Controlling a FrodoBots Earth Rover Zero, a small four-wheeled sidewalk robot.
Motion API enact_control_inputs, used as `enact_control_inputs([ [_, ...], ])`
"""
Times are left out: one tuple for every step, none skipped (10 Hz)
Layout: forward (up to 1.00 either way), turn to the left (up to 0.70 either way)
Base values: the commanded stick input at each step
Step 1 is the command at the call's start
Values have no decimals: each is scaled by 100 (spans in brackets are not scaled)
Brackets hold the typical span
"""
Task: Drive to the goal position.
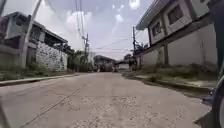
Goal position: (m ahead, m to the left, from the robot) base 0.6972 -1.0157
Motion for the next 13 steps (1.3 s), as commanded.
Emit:
enact_control_inputs([
  [100,-32],
  [100,-32],
  [100,-32],
  [100,-32],
  [100,-32],
  [100,-32],
  [100,-32],
  [100,-32],
  [100,-32],
  [100,-32],
  [100,0],
  [100,0],
  [100,0],
])
